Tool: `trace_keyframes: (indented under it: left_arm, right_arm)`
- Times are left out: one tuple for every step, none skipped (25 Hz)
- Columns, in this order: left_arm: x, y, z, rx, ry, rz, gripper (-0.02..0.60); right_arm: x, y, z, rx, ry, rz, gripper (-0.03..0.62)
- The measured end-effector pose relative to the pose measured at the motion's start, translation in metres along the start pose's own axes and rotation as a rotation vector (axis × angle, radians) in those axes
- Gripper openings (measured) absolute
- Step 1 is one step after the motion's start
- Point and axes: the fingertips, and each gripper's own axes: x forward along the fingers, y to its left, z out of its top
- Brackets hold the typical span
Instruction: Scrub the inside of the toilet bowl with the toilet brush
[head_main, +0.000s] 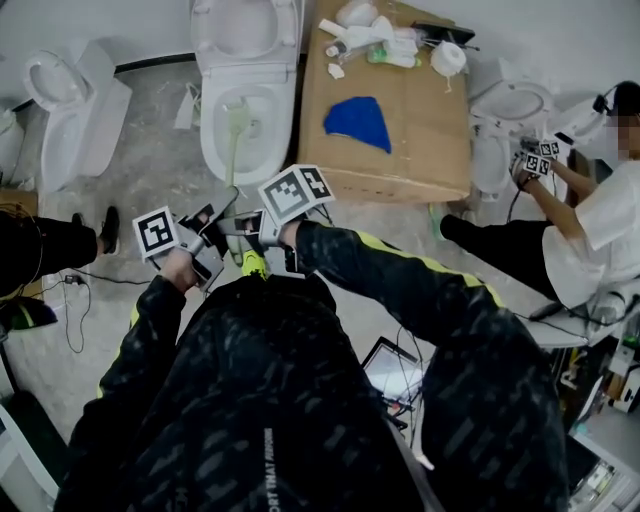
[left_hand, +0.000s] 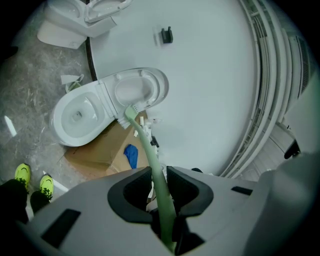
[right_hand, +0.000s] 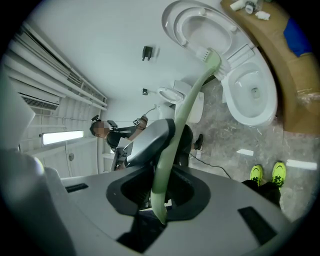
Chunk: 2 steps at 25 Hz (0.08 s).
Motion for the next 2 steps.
trace_keyframes:
  left_arm:
    - [0.001, -0.0001, -0.0036, -0.003, 0.003, -0.003, 0.097]
    - [0.002, -0.0001, -0.0075, -0.008, 0.007, -0.005, 0.097]
  right_arm:
    - [-0.0019, -0.0008, -0.0027, 0.004, -0.001, -0.001, 0.066]
    - [-0.0038, -0.0016, -0.0057, 0.009, -0.001, -0.002, 0.066]
